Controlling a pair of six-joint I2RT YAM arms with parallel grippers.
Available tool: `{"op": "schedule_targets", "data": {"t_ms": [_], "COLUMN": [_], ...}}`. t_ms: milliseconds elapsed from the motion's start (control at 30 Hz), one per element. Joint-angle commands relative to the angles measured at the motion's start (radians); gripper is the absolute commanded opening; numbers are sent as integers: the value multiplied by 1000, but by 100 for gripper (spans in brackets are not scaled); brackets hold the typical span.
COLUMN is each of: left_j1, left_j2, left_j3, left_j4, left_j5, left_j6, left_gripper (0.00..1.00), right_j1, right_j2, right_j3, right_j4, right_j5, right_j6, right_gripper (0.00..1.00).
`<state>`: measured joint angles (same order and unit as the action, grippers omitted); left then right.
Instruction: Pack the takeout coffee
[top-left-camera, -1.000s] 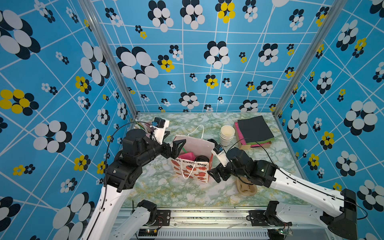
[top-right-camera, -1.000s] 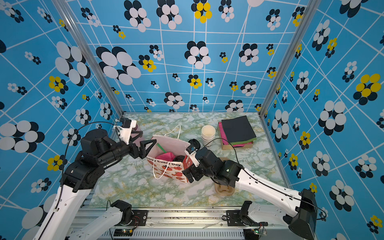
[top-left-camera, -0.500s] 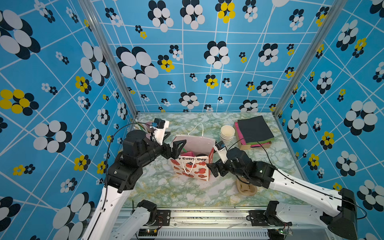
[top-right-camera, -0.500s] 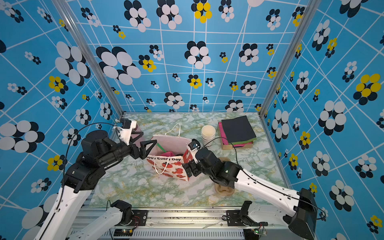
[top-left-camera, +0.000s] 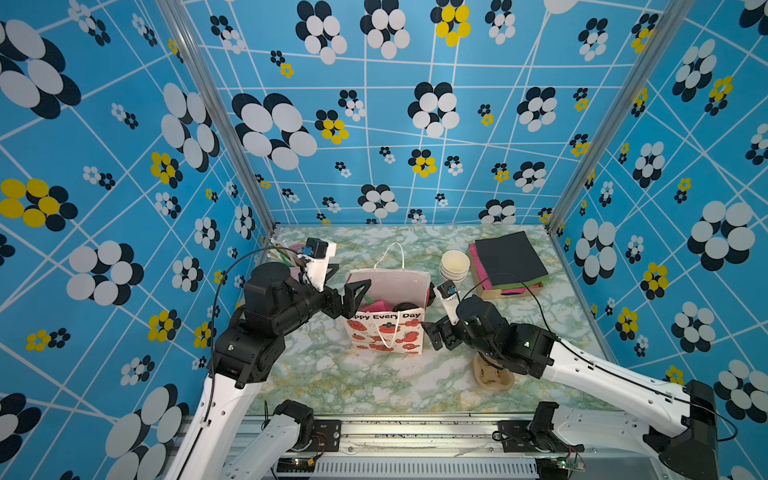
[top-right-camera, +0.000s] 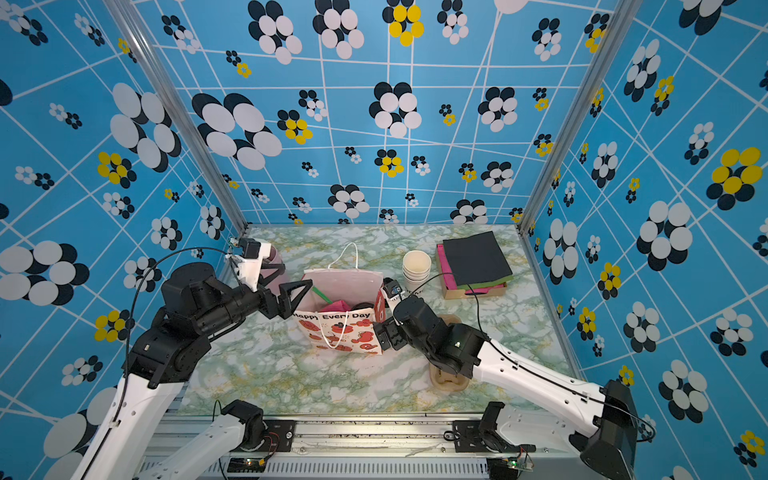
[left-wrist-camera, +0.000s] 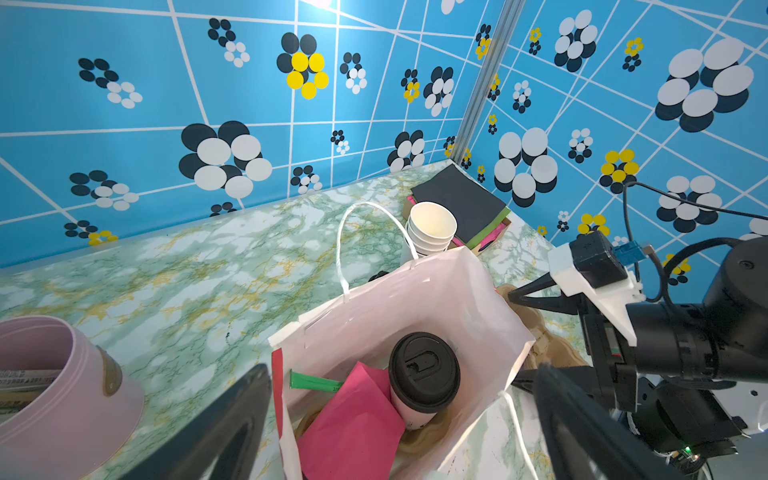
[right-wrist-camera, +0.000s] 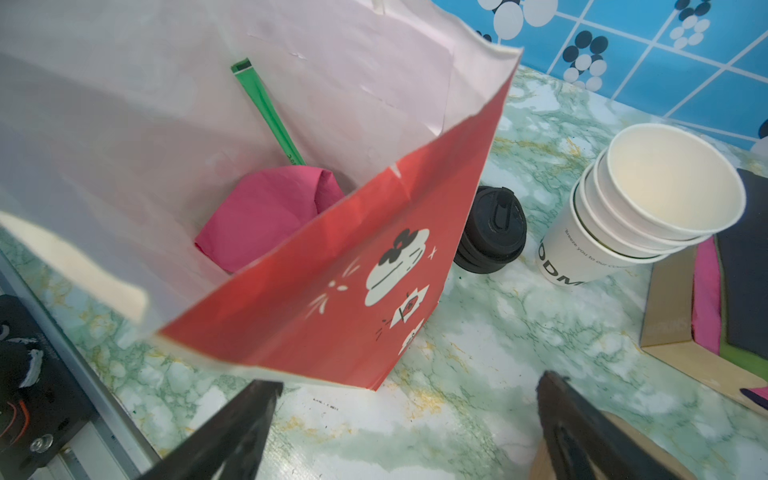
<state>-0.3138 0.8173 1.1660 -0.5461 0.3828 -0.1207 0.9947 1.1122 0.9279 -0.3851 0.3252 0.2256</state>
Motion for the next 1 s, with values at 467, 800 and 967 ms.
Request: {"op": "schedule_targets", "data": {"t_ms": [467, 800, 967], "left_j1": [194, 412, 453], "left_j2": [-30, -8, 26], "left_j3": [-124, -328, -416], "left_j4": [65, 227, 309], "left_j5": [-94, -78, -126], "left_j6": [-94, -243, -281], "left_gripper": [99, 99, 99], "right_j1": [6, -96, -264], "right_j2": [-65, -238, -238], "right_j3": [-3, -51, -73], "right_j4": [-85, -61, -59], "right_j5": [75, 239, 211], "right_j6": [-52, -130, -108], "right_gripper": [99, 99, 99]}}
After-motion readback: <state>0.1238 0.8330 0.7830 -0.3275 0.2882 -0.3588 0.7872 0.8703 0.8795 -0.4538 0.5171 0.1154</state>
